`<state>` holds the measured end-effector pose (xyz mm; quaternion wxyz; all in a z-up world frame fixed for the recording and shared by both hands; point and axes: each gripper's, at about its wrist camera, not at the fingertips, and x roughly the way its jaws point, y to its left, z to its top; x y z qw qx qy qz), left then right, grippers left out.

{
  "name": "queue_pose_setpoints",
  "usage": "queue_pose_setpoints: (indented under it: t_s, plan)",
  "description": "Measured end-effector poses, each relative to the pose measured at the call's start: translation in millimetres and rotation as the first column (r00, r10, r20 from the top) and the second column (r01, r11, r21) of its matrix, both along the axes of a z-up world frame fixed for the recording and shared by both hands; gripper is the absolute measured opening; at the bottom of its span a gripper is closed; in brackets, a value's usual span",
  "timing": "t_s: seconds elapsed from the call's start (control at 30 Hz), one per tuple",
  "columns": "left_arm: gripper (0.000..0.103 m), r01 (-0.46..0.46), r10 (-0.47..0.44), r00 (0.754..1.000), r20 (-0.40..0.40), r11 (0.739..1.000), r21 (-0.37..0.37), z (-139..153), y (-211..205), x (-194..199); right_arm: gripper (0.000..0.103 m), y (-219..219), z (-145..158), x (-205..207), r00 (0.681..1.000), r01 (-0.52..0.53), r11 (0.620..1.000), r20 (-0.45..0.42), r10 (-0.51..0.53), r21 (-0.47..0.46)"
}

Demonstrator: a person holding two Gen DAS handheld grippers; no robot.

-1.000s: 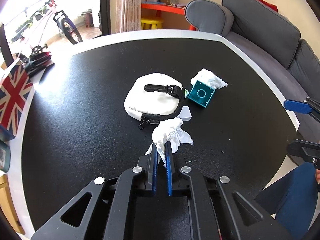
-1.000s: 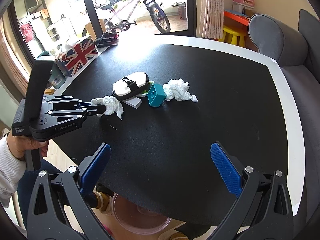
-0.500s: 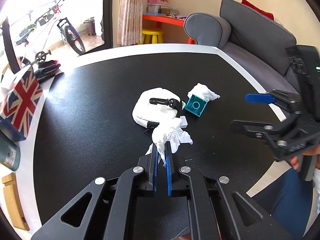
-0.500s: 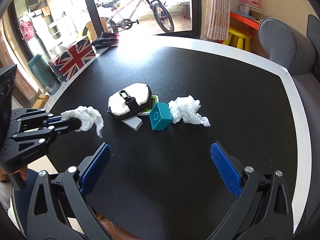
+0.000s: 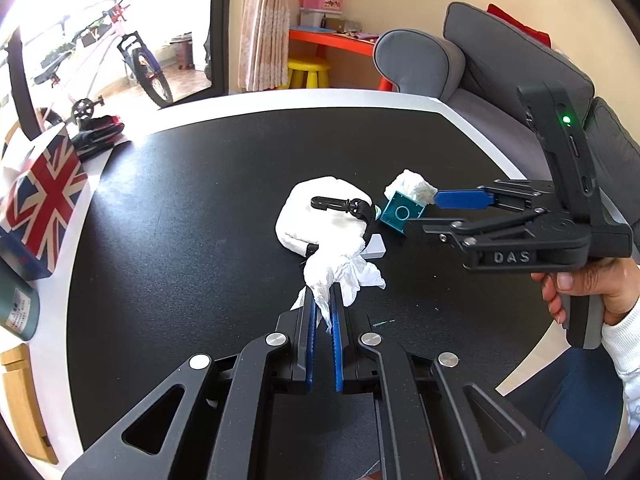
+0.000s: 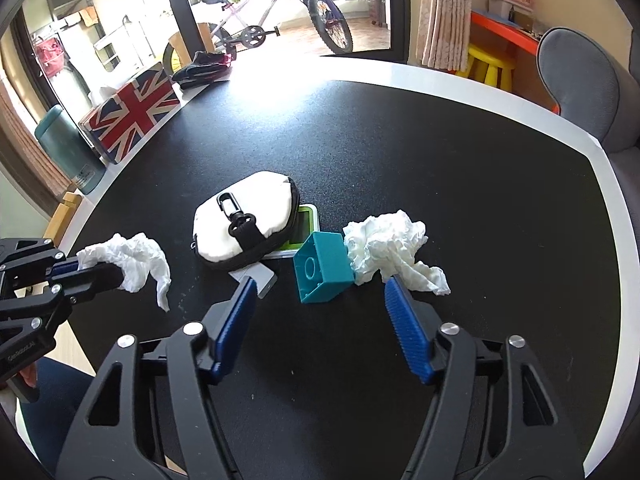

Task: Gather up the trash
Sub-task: 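Grasp the teal Lego block with the right gripper while the left holds the tissue, then carry tissue and teal block over the pink bin and open both grippers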

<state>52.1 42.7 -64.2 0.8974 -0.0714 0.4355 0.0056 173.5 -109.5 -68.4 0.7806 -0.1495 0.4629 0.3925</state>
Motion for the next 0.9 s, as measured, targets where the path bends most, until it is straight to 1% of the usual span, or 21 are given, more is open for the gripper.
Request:
queue_pose_setpoints:
  t_s: [0.1,0.17,0.2,0.23,0.3,0.37,0.57,0.77,0.9]
  plan:
    - [0.007,-0.002,0.002,1.000,0.000,1.000,-0.004,-2,0,1,0.050,4,-4,4,1.000,0.001,1.000,-0.010,-0.001,-0.006]
    - [0.006,-0.001,0.001,1.000,-0.001,1.000,-0.006,-2,0,1,0.037,6,-7,4,1.000,-0.002,1.000,-0.008,0.002,-0.014]
    - [0.007,-0.001,0.001,1.000,-0.001,1.000,-0.006,-3,0,1,0.035,6,-8,4,1.000,-0.003,1.000,-0.009,0.003,-0.017]
    - [0.007,0.000,0.000,1.000,-0.001,1.000,-0.007,-3,0,1,0.030,6,-8,5,1.000,-0.003,1.000,-0.010,0.003,-0.018]
    - [0.007,0.000,0.000,1.000,0.000,1.000,-0.007,-3,0,1,0.026,5,-8,4,1.000,-0.002,1.000,-0.004,0.002,-0.016]
    - [0.007,0.001,-0.001,1.000,0.000,1.000,-0.008,-3,0,1,0.024,5,-7,4,1.000,0.000,1.000,0.004,0.000,-0.012]
    - [0.006,0.005,-0.005,1.000,0.007,1.000,-0.012,0,-2,0,0.022,-4,4,-1,1.000,0.008,1.000,0.028,-0.008,0.005]
    - [0.007,0.015,-0.015,1.000,0.018,1.000,-0.008,9,-9,-6,0.022,-25,23,-16,0.998,0.019,1.000,0.055,-0.020,0.014]
    - [0.006,0.030,-0.030,0.999,0.026,1.000,-0.005,16,-19,-15,0.022,-45,38,-35,0.997,0.015,1.000,0.074,-0.016,0.019]
